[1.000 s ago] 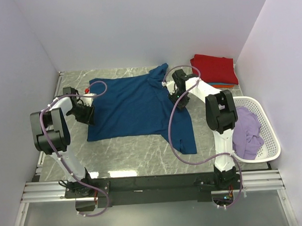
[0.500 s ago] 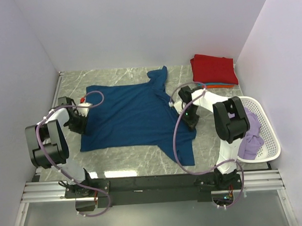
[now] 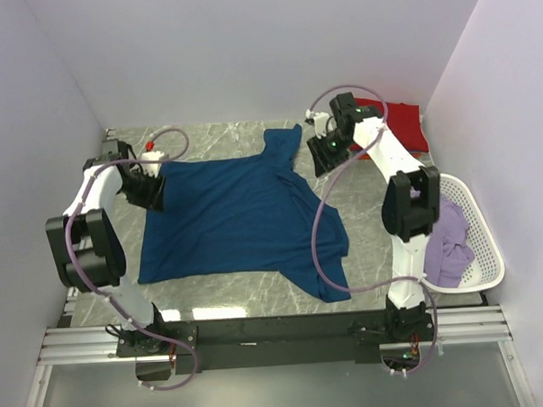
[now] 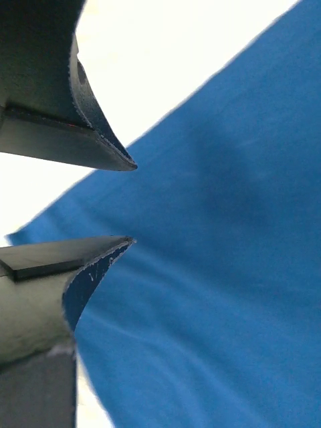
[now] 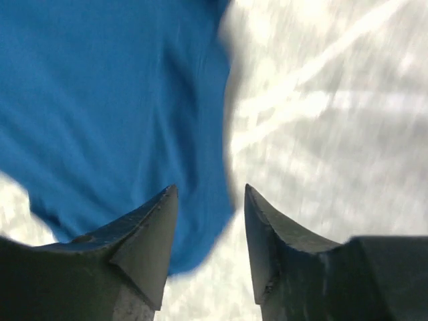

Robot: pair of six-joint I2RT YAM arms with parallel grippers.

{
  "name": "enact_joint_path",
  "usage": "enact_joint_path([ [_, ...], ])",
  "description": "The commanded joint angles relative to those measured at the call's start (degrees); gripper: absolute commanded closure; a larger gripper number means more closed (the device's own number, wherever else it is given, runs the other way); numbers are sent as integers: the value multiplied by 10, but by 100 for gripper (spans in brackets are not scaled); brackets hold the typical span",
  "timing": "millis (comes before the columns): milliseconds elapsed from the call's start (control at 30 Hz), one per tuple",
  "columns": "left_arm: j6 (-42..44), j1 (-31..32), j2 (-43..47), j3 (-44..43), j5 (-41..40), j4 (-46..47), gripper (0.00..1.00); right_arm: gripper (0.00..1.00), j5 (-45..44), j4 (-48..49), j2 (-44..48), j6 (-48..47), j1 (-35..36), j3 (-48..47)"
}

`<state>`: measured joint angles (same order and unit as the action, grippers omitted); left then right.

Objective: Fold and stack the t-shirts
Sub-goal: Flatten the tshirt out

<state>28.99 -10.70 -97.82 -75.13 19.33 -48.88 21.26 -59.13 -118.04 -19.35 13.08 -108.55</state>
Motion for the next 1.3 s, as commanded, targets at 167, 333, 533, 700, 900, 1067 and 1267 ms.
enact_joint_path([
  [167, -68, 3, -110, -61, 47, 32, 50, 38, 48, 45, -131, 66, 6, -145],
  [333, -71, 2, -141, -56, 37, 48, 49, 33, 76, 60, -156, 66, 12, -141],
  [533, -90, 2, -181, -66, 16, 68, 49, 34, 101, 67, -184, 65, 14, -134],
  [700, -100, 2, -197, -72, 12, 72, 49, 39, 107, 63, -207, 59, 14, -133],
  [900, -89, -1, -192, -53, -9, 70, 55, 88, 92, 64, -185, 46, 9, -98],
  [1067, -69, -26, -160, -3, -39, 70, 78, 100, 34, 84, -111, 34, -25, -2],
  [1267, -33, -45, -111, 79, -64, 63, 86, 100, -21, 88, -55, 27, -51, 110],
])
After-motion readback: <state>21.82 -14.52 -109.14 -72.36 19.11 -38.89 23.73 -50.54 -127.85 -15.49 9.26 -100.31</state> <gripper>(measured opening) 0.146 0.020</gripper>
